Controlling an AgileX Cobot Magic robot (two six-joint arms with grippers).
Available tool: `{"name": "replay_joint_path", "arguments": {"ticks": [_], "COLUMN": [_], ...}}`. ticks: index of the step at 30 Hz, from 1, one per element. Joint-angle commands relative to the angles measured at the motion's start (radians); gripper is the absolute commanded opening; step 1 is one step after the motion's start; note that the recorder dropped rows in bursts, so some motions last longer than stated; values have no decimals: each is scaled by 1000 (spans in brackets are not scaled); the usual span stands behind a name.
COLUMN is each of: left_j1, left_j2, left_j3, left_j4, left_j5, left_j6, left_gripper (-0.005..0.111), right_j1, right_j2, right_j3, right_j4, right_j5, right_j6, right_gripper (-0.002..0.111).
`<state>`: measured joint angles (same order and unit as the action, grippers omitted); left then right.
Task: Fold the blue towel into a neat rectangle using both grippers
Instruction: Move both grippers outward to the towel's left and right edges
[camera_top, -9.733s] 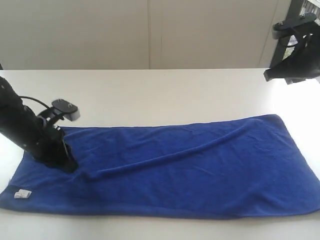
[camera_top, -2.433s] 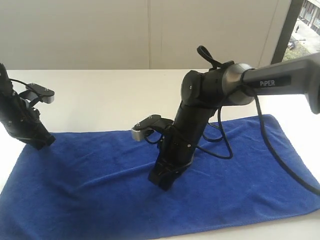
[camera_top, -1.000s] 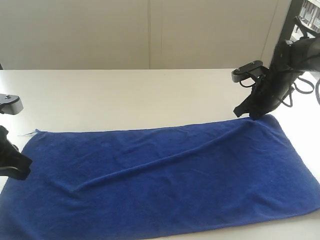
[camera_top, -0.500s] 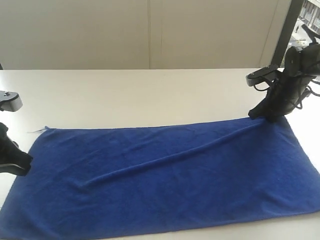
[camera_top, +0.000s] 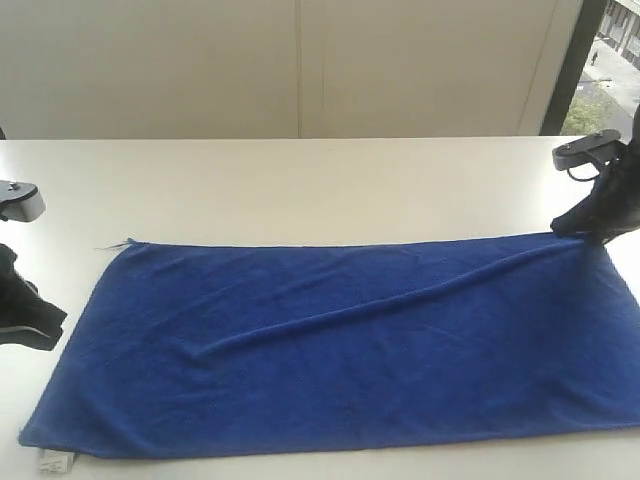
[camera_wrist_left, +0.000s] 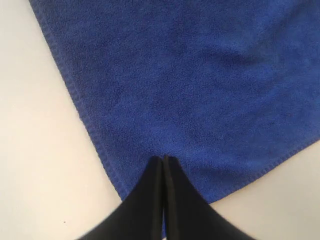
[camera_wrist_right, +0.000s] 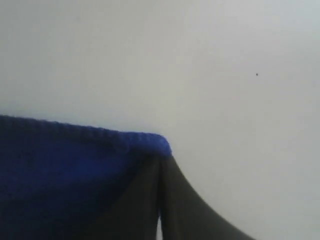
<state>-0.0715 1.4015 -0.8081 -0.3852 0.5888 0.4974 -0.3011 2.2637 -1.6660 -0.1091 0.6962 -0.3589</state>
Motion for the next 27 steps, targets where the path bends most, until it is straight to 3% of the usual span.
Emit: {"name": "replay_joint_path", "arguments": {"ticks": [1,7,11,14,19,23,27], "left_j1": [-1,-1,-1,-1,-1,-1,-1], "left_j2": [-5,27,103,161,168,168,139], "left_j3": [9,10,67,105,105,95,39], "left_j4": [-17,-16,-75,-181,-493,-571,-580], "left_j5": [6,-10,-122,-143,-108,-42,112], "left_j6": [23,56,78,156,523,576,576], "left_gripper": [0,0,0,0,0,0,0], "right_j1": [-5,4,6,15,22,22,22], "right_j2": [-78,-238,-368,-474,-655,-721,-715], "right_j3": [-1,13,122,286,540,730,864], "right_j4": [123,238,366,361,359,359,324], "right_j5": [-13,176,320,320,238,157,35], "right_j6": [-29,-84,-110,-115,-107,-71,-66], "right_gripper": [0,0,0,0,0,0,0]}}
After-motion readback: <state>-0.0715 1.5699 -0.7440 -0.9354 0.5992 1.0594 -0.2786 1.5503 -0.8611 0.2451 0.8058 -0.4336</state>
